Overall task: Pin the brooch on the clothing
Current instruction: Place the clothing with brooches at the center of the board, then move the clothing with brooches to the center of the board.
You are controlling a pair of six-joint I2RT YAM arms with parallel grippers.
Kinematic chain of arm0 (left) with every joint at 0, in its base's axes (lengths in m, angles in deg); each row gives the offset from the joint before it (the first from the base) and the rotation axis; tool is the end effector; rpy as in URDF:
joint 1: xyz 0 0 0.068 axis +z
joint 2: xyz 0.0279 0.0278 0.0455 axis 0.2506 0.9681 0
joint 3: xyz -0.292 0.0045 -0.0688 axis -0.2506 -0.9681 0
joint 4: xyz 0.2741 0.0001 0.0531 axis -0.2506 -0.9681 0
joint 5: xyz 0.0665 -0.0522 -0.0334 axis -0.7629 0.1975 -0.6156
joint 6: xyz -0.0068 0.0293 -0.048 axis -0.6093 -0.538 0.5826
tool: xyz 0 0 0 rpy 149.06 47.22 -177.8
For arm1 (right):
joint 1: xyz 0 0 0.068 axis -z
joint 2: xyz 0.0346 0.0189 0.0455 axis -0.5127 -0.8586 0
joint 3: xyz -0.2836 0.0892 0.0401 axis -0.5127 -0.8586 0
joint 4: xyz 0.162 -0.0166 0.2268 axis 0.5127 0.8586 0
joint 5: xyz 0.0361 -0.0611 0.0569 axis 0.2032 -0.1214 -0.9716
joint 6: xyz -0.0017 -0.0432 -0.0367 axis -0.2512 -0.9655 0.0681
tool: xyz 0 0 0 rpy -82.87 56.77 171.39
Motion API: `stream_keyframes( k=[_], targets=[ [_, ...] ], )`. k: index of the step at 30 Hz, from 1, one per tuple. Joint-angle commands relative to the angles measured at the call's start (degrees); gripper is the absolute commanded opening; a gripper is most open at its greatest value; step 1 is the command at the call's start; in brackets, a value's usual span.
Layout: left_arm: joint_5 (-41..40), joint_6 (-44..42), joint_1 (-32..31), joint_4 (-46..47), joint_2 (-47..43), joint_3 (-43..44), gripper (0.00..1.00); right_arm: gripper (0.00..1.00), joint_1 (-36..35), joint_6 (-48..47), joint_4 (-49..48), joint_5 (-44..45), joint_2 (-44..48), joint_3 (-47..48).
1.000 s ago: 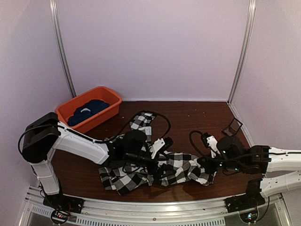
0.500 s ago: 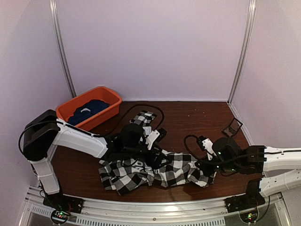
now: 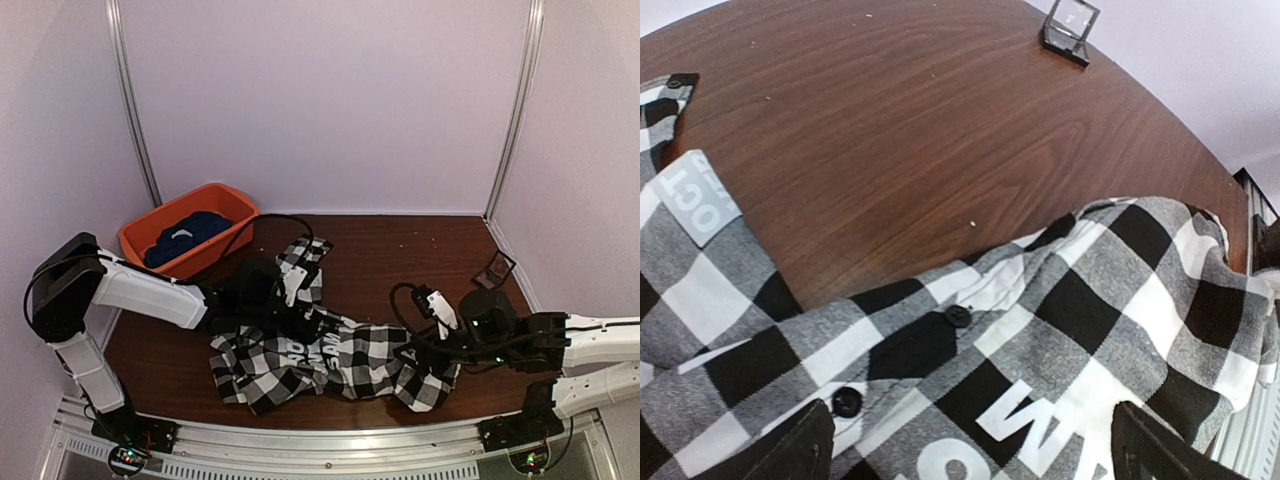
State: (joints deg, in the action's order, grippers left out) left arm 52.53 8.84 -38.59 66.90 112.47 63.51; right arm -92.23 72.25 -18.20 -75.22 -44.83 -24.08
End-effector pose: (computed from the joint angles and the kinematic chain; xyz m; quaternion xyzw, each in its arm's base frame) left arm 0.2182 -0.3023 0.1735 0.2602 0.8414 -0.3529 0.3159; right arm 0.0939 0.1750 0.2213 -0.2785 0.8505 0.3192 0.3118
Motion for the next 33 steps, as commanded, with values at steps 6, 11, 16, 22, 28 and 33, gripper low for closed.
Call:
stream_keyframes(
  k=[6, 11, 16, 22, 28, 33],
  targets=[
    [-8.43, 2.91, 8.14, -3.75, -5.45, -1.67, 0.98, 0.72, 0.84, 5.04, 8.0, 16.29, 3.8, 3.75],
    [-12.61, 3.26, 9.9, -8.52, -2.87, 1.44, 0.98, 0.73, 4.26, 9.1, 16.71, 23.51, -3.68, 8.23],
    [-14.5, 1.96, 10.47, -13.8, 1.34, 7.05, 0.98, 0.72, 9.17, 12.28, 17.79, 24.12, -9.63, 8.14],
    [-17.02, 0.32, 10.58, -16.05, 4.5, 9.39, 0.98, 0.7, 11.26, 12.37, 16.42, 18.33, -11.88, 6.33],
    [-18.9, -0.94, 10.76, -18.89, 7.28, 11.11, 0.98, 0.67, 11.63, 11.98, 10.92, 9.15, -12.95, 3.05],
    [-17.02, -0.86, 11.88, -18.96, 9.38, 11.61, 0.97, 0.65, 11.6, 11.42, 9.13, 5.89, -16.04, 1.94]
  ],
)
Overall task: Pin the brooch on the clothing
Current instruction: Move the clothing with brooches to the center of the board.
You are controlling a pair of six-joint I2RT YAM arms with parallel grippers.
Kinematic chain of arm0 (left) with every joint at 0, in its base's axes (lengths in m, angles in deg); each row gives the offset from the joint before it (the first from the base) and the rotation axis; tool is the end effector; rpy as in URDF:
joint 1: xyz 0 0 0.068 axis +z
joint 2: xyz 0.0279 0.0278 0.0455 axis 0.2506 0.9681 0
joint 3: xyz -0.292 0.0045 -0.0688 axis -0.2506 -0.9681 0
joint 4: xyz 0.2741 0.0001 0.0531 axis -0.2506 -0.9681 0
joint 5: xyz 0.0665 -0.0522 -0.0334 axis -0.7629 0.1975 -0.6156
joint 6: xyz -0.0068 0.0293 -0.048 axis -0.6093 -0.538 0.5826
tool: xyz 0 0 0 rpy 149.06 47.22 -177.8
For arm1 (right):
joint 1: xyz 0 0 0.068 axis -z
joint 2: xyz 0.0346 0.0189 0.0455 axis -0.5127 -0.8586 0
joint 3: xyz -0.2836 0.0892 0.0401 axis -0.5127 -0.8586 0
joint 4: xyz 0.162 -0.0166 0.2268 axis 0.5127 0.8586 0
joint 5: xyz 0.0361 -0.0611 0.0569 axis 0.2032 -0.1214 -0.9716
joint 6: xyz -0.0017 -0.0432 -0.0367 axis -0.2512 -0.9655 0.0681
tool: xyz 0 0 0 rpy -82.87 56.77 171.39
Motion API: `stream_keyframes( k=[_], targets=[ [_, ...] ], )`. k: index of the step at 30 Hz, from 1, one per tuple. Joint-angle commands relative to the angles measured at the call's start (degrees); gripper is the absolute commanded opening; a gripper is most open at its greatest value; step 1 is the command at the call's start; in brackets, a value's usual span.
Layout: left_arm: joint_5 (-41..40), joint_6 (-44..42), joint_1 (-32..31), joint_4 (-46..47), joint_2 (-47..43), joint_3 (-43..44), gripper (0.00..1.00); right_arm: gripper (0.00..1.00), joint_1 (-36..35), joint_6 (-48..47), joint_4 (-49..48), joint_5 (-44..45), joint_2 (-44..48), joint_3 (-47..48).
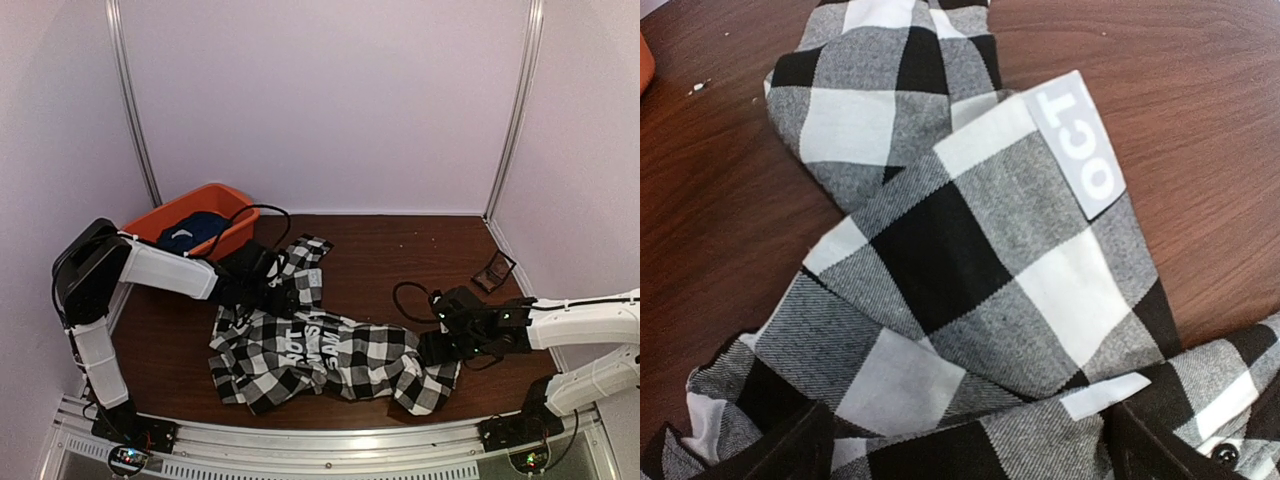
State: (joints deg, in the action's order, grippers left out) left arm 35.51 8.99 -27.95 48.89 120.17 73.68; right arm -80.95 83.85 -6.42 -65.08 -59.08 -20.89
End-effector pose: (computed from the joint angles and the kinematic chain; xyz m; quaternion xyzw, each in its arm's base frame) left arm 0.2966 -0.2651 0.1513 0.1275 0.9284 -0.1430 0.3185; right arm 0.1401 0.1588 0.1784 -0.0857 0.9595 0.1300 0.2348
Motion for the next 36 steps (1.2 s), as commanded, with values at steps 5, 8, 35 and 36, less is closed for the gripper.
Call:
stream_keyframes(
  k=[5, 8, 35, 36],
  targets=[
    [1.37, -1.37, 1.24, -1.3, 3.08, 0.99, 0.94, 0.52, 0.28, -1.64, -2.15, -5.04, -5.01, 0.77],
    [2.63, -1.44, 1.24, -1.57, 3.85, 0.91, 0.9, 0.41, 0.27, -2.69, -1.54, -5.74, -8.52, 2.33],
    [-8.63, -8.72, 5.34, -1.47, 6.14, 17.07, 0.0, 0.0, 9.86, -4.53, 7.77, 30.83, -22.25, 27.42],
    [-9.62, -9.34, 5.44, -1.59, 6.73, 18.58, 0.0, 0.0, 10.1, -4.6, 7.71, 31.37, -23.33, 28.22]
  ],
)
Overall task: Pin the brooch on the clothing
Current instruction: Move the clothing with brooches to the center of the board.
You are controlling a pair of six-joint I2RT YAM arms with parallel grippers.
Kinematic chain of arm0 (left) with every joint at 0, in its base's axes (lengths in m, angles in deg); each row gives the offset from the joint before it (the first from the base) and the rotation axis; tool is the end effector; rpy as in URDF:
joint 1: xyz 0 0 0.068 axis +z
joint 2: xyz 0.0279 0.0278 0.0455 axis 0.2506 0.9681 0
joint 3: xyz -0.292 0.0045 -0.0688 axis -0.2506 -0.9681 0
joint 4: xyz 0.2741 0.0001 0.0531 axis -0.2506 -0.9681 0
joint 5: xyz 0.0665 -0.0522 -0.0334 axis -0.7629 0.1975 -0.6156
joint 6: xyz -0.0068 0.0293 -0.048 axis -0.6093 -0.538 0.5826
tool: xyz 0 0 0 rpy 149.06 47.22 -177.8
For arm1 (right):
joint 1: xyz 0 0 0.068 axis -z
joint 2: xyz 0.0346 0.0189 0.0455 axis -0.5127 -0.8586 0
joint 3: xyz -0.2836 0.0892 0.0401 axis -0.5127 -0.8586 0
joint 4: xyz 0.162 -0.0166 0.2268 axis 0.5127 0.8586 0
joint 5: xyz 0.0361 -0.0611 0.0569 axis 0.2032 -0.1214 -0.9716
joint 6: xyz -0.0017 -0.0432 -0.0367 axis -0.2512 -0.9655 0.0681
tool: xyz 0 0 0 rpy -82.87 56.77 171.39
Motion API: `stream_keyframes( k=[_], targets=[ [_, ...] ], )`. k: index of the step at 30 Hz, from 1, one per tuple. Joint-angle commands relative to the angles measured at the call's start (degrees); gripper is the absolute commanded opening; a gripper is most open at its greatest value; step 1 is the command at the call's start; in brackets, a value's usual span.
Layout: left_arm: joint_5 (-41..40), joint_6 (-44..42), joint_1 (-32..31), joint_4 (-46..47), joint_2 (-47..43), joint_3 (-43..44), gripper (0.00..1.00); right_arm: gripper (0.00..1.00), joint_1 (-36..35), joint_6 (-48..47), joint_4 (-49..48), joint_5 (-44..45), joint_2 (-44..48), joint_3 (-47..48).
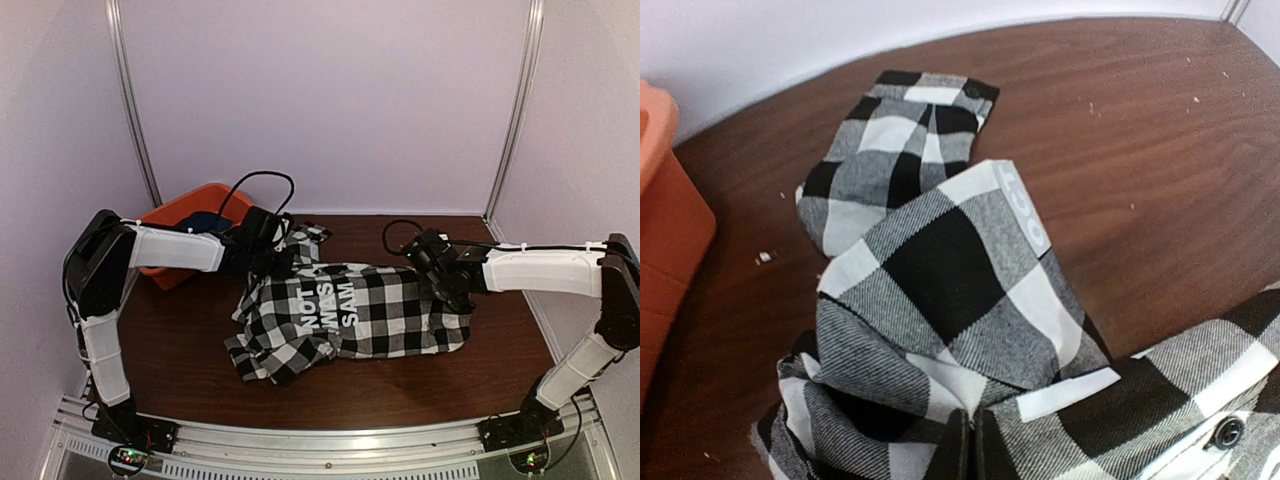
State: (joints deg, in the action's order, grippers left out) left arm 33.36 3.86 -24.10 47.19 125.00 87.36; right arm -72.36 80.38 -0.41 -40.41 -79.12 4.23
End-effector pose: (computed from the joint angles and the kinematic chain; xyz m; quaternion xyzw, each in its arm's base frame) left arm 0.3574 -0.2775 0.1891 0.1229 0.9046 -0.1315 0.3864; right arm 0.2498 0.1924 0.2280 0.0121 0.9308 -0.0677 0.3590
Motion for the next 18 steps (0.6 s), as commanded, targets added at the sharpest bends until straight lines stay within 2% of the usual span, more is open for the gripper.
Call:
stream_keyframes(
  k=[1, 7, 12, 13, 15, 17, 18],
  targets=[
    [-8.29, -5.17, 1.67, 0.09, 3.01, 6.48, 0.0, 0.0, 1.73, -1.09, 1.5, 7.3, -4.25, 3.89],
    [-13.34, -8.87, 2.23, -2.6, 7.44, 15.64, 0.0, 0.0, 3.96, -1.73, -0.2, 10.51, -7.87, 8.56],
    [-12.48, -10.38, 4.3, -7.58, 13.27, 24.53, 0.0, 0.0, 6.91, -6.19, -2.61, 8.6, -11.28, 12.92],
    [-12.32, -10.32, 4.66, -8.87, 14.45, 26.19, 0.06, 0.06, 7.31, -6.93, -2.4, 7.91, -12.67, 14.08],
    [-12.46, -10.13, 4.94, -9.78, 14.69, 26.52, 0.53, 0.22, 7.69, -7.78, 0.02, 6.69, -15.3, 16.98],
    [-12.13, -9.79, 4.95, -9.86, 12.99, 24.87, 0.85, 0.37, 7.6, -7.66, 1.77, 4.11, -15.58, 17.53],
    [-11.82, -9.57, 4.95, -9.85, 11.55, 23.6, 0.96, 0.43, 7.55, -7.34, 2.11, 2.68, -15.01, 16.89]
  ],
)
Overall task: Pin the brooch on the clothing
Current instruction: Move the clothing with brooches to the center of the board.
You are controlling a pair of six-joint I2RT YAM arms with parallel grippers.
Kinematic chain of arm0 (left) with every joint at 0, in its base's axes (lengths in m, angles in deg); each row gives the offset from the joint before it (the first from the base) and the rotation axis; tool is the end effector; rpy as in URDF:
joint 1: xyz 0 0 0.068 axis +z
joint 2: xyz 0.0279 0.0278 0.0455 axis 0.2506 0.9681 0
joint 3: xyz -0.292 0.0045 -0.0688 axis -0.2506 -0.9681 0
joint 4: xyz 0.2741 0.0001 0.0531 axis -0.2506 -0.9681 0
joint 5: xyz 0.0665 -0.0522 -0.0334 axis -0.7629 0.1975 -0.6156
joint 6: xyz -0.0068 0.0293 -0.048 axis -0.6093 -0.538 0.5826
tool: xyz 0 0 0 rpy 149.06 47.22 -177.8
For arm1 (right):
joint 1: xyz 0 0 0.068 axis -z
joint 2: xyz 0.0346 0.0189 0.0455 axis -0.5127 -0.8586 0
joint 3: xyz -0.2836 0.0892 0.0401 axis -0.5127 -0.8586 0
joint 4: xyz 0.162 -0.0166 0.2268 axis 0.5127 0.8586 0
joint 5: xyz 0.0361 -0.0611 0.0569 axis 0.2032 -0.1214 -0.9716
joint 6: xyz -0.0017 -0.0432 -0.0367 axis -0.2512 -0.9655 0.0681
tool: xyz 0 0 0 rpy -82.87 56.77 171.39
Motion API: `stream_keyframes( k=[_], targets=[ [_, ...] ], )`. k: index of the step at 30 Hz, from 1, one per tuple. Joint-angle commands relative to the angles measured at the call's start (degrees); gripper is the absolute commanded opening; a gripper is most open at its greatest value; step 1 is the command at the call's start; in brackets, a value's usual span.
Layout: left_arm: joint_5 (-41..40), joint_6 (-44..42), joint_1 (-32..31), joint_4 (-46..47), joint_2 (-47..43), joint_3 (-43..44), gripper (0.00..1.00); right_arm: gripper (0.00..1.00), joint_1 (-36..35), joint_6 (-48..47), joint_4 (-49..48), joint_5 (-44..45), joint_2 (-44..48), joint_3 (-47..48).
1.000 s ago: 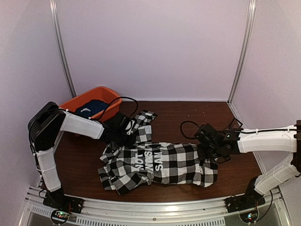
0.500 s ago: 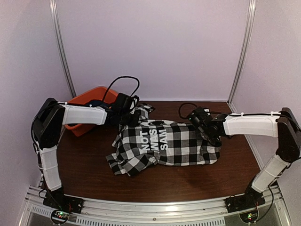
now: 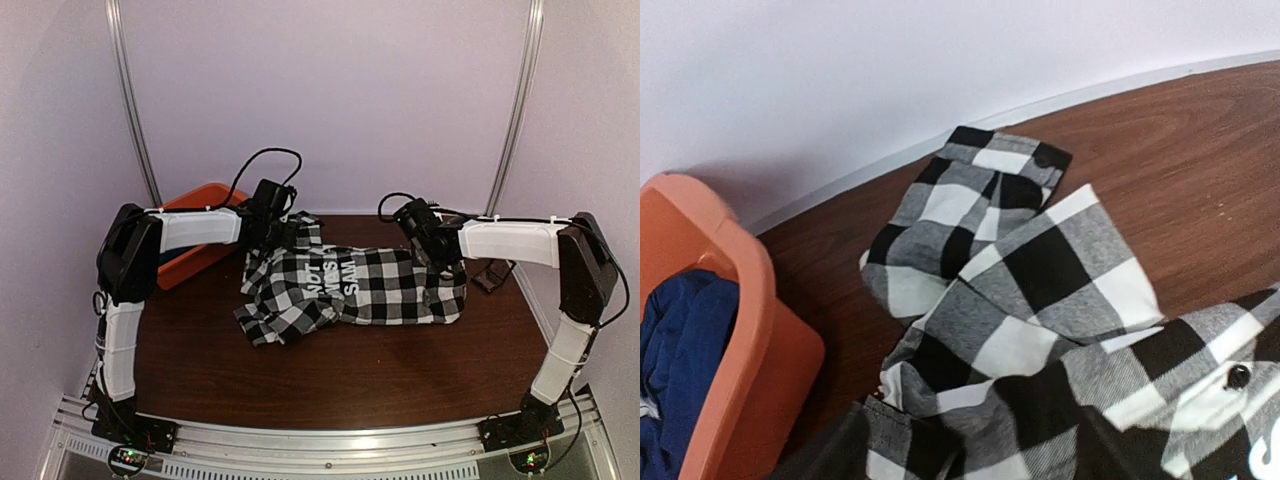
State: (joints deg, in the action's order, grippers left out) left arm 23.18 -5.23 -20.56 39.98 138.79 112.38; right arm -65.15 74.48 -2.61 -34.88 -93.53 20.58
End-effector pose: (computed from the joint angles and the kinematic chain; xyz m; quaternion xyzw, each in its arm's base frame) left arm 0.4467 -0.2978 0.2125 0.1214 0.8825 -0.0264 0.4535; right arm 0.3407 0.2027 0.2373 0.0470 0.9083 -0.1284 0.3953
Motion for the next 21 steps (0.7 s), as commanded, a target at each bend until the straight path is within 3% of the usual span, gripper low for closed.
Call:
stream_keyframes(
  k=[1, 5, 13, 21],
  targets=[
    [-0.6, -0.29, 1.45, -2.7, -3.71, -2.73, 0.97, 0.48, 0.3, -1.05, 4.51, -4.18, 0.64, -0.34],
    [5.22, 2.01, 0.64, -3.13, -13.6, -10.61, 0.98, 0.6, -1.13, -0.15, 3.9, -9.93, 7.89, -5.51],
    [10.56, 7.3, -11.39, -0.36, -24.75, -26.73, 0.98, 0.59, -9.08, 0.38, -0.21, -16.71, 20.62, -17.13],
    [14.4, 18.26, -17.29, 4.9, -31.6, -41.25, 0.98, 0.6, -11.54, 5.7, -3.7, -18.52, 22.11, -23.53]
  ],
)
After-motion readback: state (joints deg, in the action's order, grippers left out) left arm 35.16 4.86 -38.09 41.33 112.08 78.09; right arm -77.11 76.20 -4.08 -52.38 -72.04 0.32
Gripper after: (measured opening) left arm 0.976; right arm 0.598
